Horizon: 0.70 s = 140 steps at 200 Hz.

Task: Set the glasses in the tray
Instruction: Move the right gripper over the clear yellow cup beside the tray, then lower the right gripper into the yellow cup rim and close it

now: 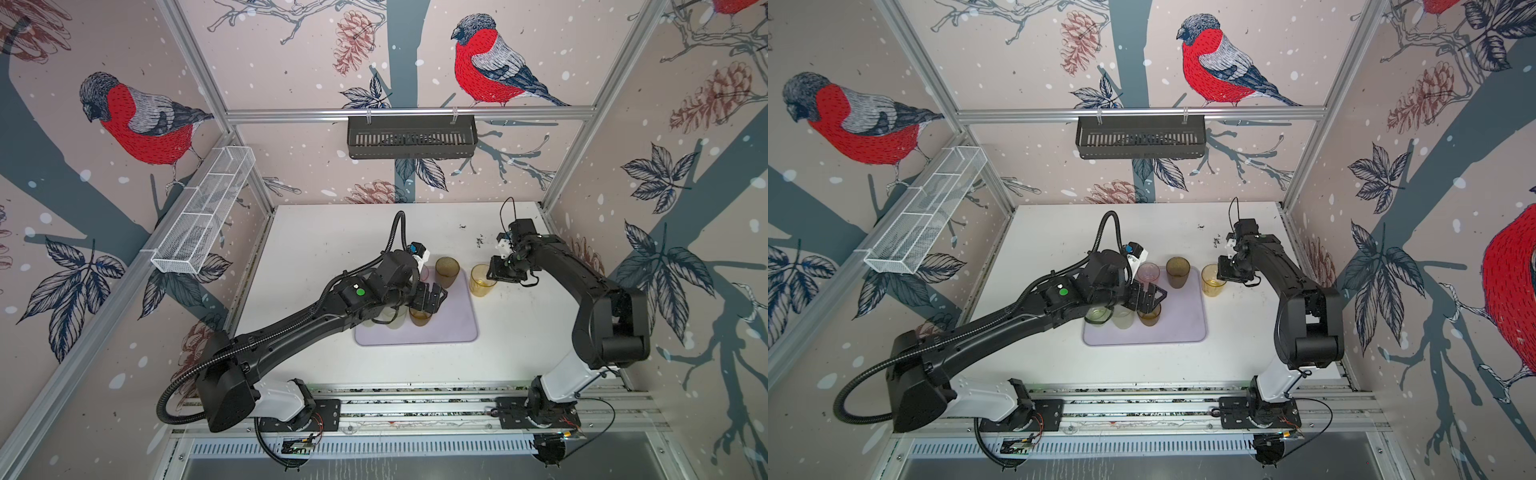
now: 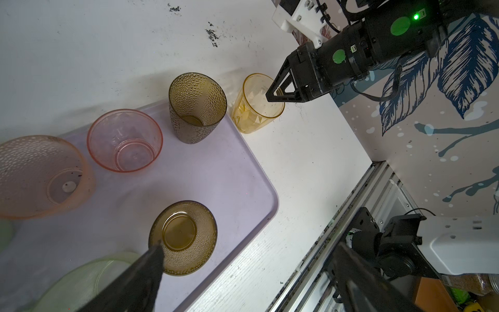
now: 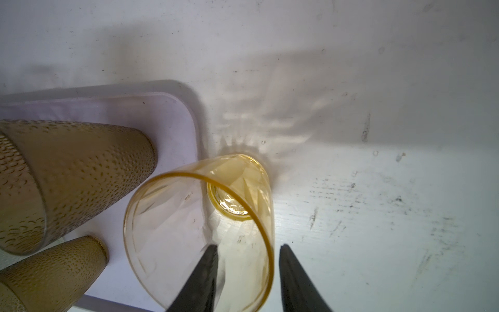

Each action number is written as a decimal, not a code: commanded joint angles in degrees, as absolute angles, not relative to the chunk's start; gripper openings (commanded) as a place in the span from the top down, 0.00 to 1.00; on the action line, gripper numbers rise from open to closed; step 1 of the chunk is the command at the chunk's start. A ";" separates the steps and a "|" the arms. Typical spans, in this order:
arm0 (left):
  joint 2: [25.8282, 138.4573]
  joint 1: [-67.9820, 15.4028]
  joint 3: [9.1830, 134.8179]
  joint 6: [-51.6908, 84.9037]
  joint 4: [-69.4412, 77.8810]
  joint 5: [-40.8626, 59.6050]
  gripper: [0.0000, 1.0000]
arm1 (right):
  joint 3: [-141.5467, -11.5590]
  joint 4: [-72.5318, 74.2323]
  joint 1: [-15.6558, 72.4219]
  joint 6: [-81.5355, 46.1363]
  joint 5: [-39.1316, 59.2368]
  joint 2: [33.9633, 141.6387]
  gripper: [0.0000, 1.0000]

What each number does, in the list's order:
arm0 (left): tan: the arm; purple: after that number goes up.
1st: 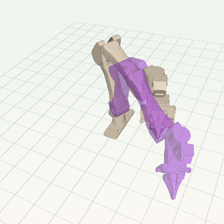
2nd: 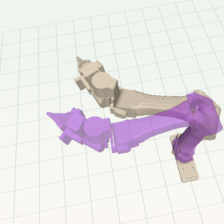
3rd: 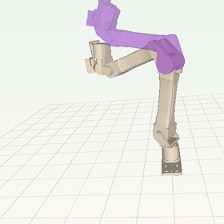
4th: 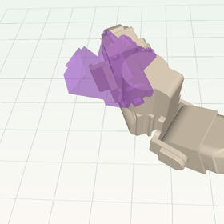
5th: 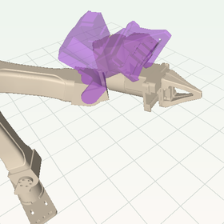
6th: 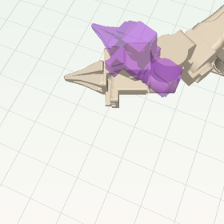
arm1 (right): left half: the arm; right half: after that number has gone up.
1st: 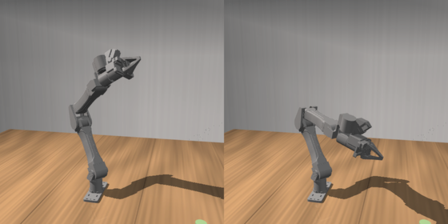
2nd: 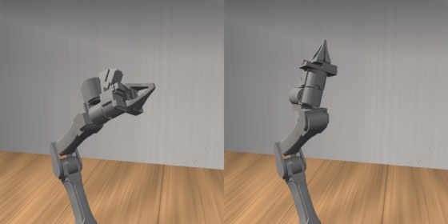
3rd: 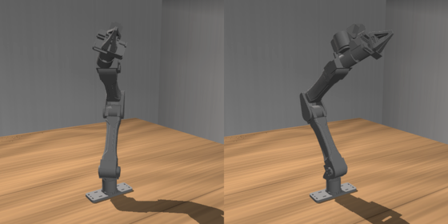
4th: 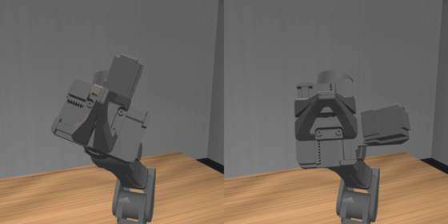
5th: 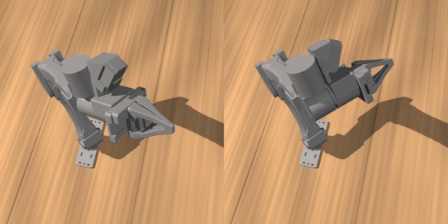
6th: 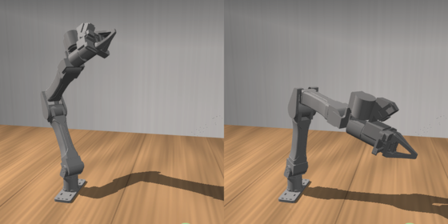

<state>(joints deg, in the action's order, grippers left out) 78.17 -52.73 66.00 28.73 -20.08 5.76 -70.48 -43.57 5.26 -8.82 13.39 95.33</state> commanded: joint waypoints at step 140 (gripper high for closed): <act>76.75 -52.74 64.98 29.54 -18.02 4.57 0.02 | -70.92 -43.76 6.24 -8.79 10.48 95.54 0.74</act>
<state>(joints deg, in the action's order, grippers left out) 77.25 -52.73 65.14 29.23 -20.01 5.72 -70.48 -43.44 5.93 -8.84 11.27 95.44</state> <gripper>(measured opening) 0.976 0.269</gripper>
